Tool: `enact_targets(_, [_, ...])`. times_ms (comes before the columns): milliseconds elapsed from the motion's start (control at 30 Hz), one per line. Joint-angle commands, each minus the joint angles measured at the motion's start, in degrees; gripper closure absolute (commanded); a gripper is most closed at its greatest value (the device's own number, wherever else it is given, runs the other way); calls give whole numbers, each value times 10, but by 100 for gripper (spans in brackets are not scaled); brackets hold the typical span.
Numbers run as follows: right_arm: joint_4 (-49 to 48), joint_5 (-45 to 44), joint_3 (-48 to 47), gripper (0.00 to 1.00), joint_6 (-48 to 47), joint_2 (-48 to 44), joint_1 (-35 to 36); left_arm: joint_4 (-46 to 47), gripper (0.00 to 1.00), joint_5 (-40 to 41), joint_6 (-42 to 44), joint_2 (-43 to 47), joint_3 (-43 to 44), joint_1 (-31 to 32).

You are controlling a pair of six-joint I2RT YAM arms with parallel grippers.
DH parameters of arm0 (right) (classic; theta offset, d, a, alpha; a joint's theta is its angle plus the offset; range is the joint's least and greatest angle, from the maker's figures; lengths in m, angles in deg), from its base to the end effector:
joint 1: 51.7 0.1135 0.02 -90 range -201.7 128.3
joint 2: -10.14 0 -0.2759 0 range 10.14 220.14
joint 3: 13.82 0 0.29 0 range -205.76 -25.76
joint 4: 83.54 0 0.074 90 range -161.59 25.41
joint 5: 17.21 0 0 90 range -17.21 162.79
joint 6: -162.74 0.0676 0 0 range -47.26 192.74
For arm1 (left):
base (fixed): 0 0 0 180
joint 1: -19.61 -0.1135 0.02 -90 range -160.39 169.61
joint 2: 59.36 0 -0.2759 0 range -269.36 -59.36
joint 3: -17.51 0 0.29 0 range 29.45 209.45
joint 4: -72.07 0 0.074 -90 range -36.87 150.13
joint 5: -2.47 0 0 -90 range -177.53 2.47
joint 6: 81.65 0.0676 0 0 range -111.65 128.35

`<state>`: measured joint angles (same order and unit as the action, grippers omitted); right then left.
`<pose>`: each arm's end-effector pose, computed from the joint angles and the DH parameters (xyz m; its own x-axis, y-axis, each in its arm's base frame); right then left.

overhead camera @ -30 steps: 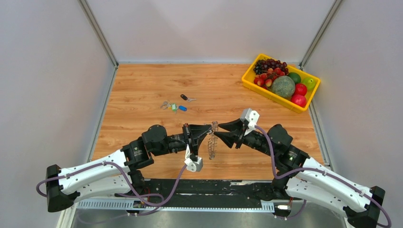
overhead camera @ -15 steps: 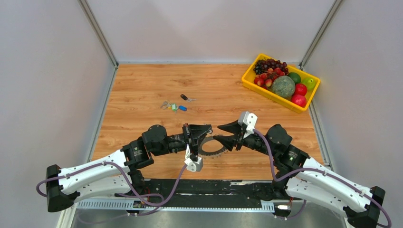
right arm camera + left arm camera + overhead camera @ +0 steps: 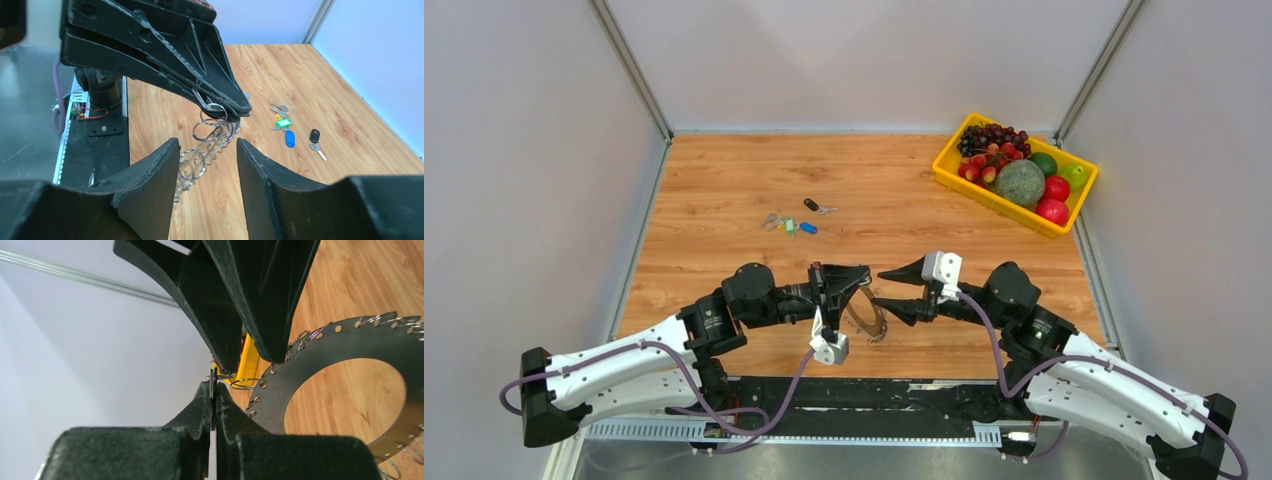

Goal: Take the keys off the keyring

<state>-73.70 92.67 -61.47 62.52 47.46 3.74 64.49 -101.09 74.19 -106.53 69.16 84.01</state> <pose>0.1078 0.1971 0.3339 0.1764 -0.0380 -0.9836 -0.9511 0.2507 -0.1803 0.0985 -0.2423 0.3309 0.8826 0.2106 -0.4203 0.4215 0.0410 0.9059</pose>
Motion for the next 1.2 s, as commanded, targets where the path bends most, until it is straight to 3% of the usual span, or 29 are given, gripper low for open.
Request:
enact_targets(0, [-1, -2, -26, 50, -16, 11, 4, 14, 100, -33, 4, 18, 24, 0])
enact_targets(400, [2, -52, -32, 54, 0, -12, 3, 7, 100, -47, 9, 20, 24, 0])
enact_targets(600, [-3, -123, -40, 57, -4, 13, -11, 3, 100, -53, 10, 24, 25, 0])
enact_targets(867, [11, -31, -43, 54, -14, 72, -21, 2, 100, -52, 10, 28, 26, 0])
enact_targets(1167, [44, 22, -40, 53, 7, 41, -21, 10, 100, -34, 11, 28, 23, 0])
